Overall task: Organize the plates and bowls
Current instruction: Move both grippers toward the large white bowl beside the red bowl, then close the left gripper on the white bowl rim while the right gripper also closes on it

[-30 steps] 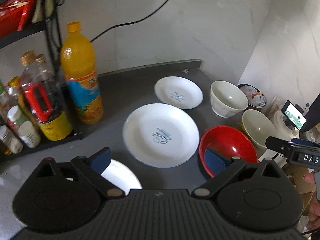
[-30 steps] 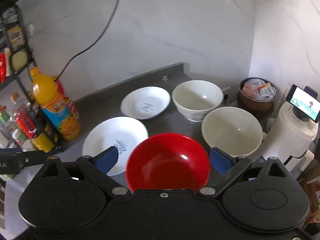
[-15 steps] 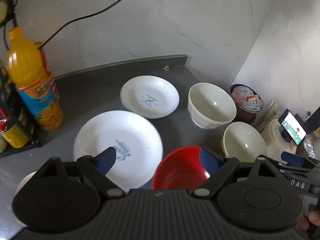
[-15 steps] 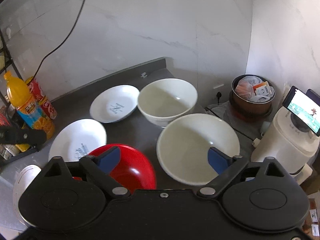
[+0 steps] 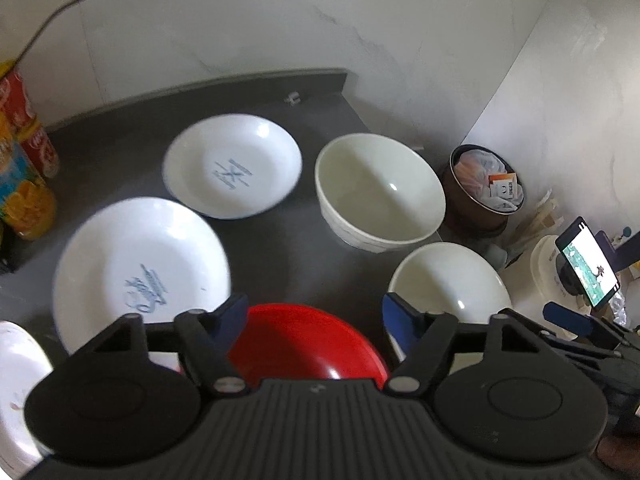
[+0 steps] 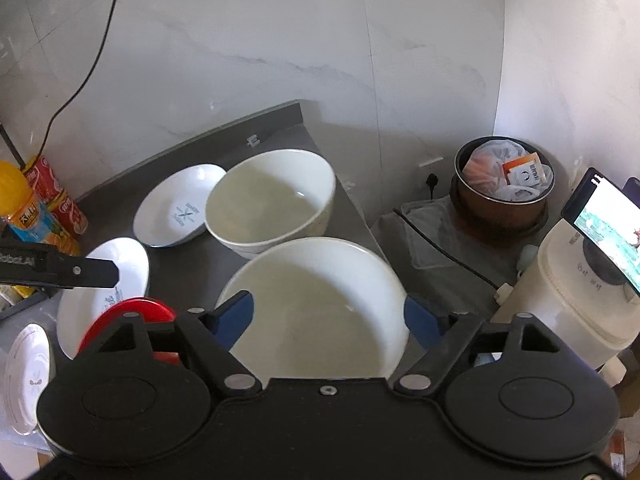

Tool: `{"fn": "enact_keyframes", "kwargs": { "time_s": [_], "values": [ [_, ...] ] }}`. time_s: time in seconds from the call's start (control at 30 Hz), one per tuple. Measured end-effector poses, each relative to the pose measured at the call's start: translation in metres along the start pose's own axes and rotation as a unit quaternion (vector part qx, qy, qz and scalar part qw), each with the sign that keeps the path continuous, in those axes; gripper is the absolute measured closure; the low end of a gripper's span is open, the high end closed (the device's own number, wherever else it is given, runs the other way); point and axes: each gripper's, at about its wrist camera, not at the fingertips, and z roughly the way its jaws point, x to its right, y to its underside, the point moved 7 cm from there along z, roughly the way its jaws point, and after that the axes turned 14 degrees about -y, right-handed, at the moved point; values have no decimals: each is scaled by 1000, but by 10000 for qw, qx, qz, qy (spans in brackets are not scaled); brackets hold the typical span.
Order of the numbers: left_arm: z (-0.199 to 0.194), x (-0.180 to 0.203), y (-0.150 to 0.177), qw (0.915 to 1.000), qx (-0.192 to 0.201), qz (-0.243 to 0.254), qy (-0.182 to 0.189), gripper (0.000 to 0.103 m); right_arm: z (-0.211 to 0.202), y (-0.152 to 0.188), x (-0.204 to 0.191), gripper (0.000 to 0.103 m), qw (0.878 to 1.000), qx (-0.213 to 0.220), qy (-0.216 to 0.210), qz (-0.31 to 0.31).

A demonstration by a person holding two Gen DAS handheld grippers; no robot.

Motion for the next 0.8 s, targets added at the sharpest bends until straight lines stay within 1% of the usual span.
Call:
{"fn": "enact_keyframes", "kwargs": {
  "time_s": [0.07, 0.13, 0.2, 0.23, 0.3, 0.37, 0.43, 0.47, 0.6, 0.67, 0.7, 0.8],
  "values": [
    [8, 9, 2, 9998, -163, -111, 73, 38, 4, 0, 7, 27, 10000, -74, 0, -66],
    [17, 18, 4, 9993, -304, -180, 85, 46, 8, -1, 17, 36, 9998, -185, -72, -19],
    [25, 28, 6, 9989, -387, -210, 134, 48, 11, 0, 26, 38, 9996, -263, -123, 32],
    [28, 33, 5, 9988, -423, -212, 157, 51, 12, 0, 29, 40, 9995, -294, -92, 5],
    [35, 42, 6, 9983, -517, -198, 199, 52, 15, 0, 37, 41, 9993, -373, -73, 30],
    [39, 50, 4, 9981, -523, -172, 282, 52, 17, 3, 44, 44, 9987, -454, -144, 179],
    [44, 58, 5, 9984, -534, -57, 185, 52, 21, 6, 49, 49, 9980, -561, -181, 242],
    [46, 61, 5, 9984, -538, -20, 163, 52, 23, 9, 51, 49, 9976, -618, -184, 237],
    [55, 70, 6, 9981, -584, 54, 207, 52, 30, 15, 53, 58, 9962, -778, -261, 281],
    [61, 73, 7, 9974, -671, 16, 272, 53, 33, 17, 55, 60, 9955, -847, -265, 332],
    [64, 74, 7, 9971, -710, 9, 287, 54, 35, 18, 56, 62, 9952, -879, -258, 343],
    [73, 77, 9, 9964, -836, 23, 161, 63, 37, 20, 58, 66, 9943, -950, -255, 400]
  ]
}}
